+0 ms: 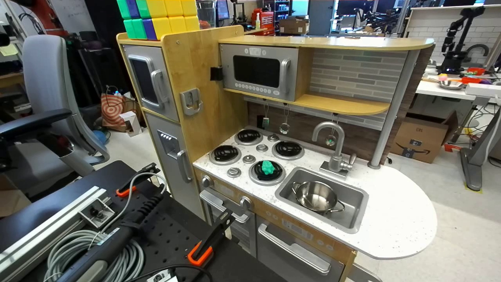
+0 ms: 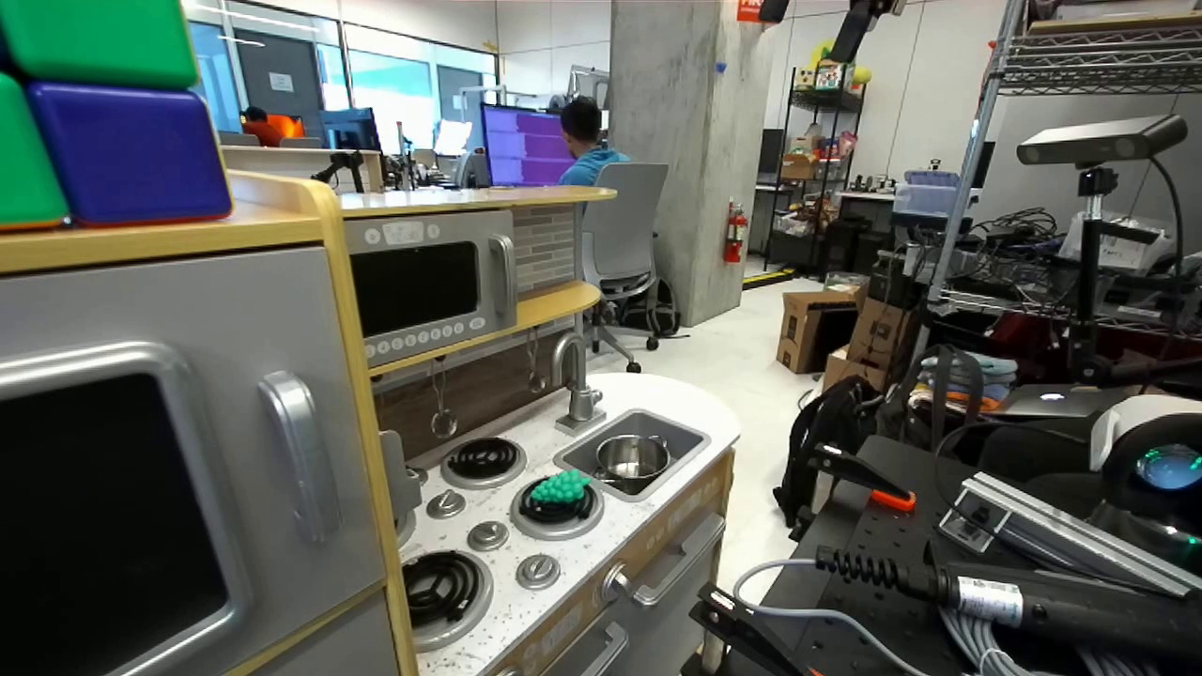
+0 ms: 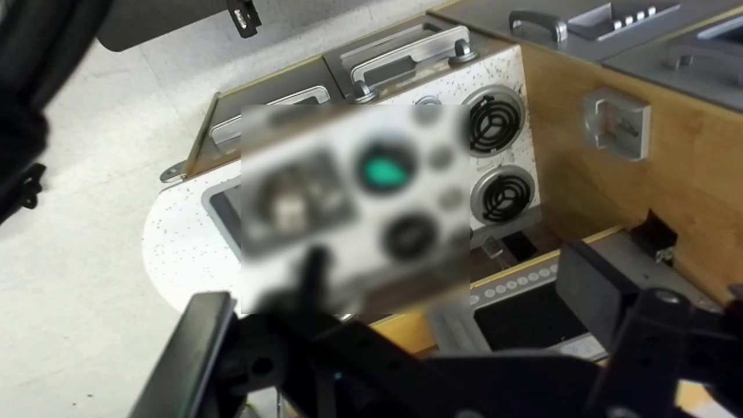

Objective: Remove the green object from the stove and place it inside the silver pot in the sink

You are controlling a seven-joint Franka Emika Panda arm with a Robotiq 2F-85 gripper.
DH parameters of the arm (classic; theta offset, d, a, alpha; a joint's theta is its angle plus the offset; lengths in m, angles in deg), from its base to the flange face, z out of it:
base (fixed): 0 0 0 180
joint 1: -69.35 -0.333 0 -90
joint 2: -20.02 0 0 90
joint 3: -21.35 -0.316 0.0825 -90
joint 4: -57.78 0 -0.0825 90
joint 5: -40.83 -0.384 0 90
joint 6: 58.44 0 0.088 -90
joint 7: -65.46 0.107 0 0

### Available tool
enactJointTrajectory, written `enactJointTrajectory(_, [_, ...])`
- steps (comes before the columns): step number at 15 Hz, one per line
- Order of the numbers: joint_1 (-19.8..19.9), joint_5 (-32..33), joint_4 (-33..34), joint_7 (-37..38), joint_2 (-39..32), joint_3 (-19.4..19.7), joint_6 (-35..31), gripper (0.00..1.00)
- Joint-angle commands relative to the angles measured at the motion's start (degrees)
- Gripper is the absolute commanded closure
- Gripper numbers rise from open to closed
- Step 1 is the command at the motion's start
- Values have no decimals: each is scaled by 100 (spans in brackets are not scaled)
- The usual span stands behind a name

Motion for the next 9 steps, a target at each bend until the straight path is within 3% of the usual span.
enactJointTrajectory(1, [-283,6,-167,-1115,167,318,220,0])
enactJointTrajectory(9, [-612,138,-27,-3576,0,897,1054,0])
